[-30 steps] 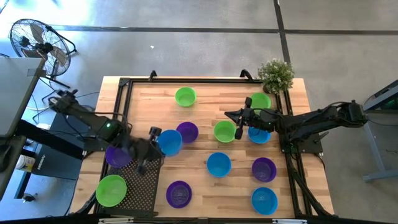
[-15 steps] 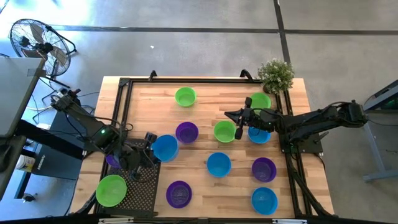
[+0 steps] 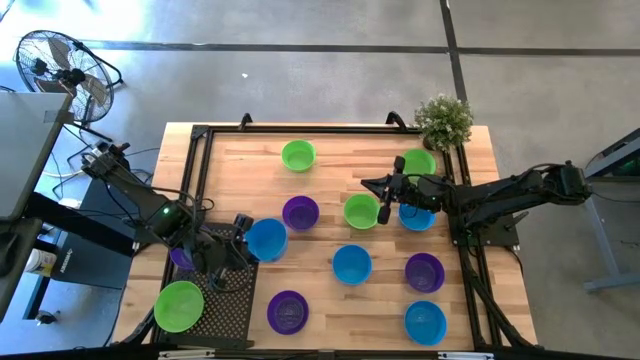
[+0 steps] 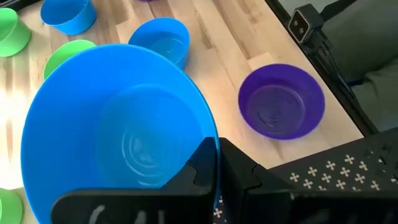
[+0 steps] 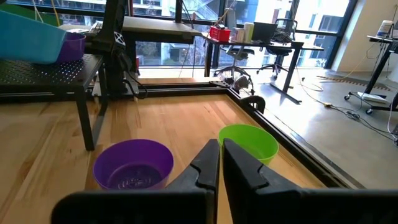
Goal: Pick & Place Mini bowls
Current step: Put the blue bowl on the shelf
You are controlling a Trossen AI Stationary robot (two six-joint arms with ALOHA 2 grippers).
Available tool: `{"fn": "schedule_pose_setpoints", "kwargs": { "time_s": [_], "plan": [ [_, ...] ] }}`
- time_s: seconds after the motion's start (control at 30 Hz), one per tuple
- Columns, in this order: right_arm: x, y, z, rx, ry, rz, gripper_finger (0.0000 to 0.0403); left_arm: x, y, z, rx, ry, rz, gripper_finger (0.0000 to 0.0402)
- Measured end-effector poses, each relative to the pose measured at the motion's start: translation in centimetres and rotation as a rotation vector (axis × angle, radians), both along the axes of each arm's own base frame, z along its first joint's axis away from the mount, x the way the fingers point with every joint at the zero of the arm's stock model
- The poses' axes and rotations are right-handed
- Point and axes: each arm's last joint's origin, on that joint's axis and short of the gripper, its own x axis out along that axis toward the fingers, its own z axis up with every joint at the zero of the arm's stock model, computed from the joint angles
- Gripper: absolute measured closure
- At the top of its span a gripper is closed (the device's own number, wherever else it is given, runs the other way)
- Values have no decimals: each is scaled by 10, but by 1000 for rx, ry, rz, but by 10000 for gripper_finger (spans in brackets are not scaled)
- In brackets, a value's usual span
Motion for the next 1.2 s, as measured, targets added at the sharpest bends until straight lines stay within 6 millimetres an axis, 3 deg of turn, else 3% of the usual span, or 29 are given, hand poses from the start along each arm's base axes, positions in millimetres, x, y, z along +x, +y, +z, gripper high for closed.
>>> {"fn": "schedule_pose_setpoints", "kwargs": {
  "time_s": [0.37,0.63,0.87,1.2],
  "plan": [
    [0,0,0,0,0,0,394,-5,-3,8,-35,64,-14,401],
    [0,0,0,0,3,0,399,-13,-33,28,23,205,-21,401],
    [0,0,0,0,2,0,398,-17,-61,16,95,382,68,401],
    [0,0,0,0,2,0,395,-18,-82,1,98,399,116,401]
  ]
}}
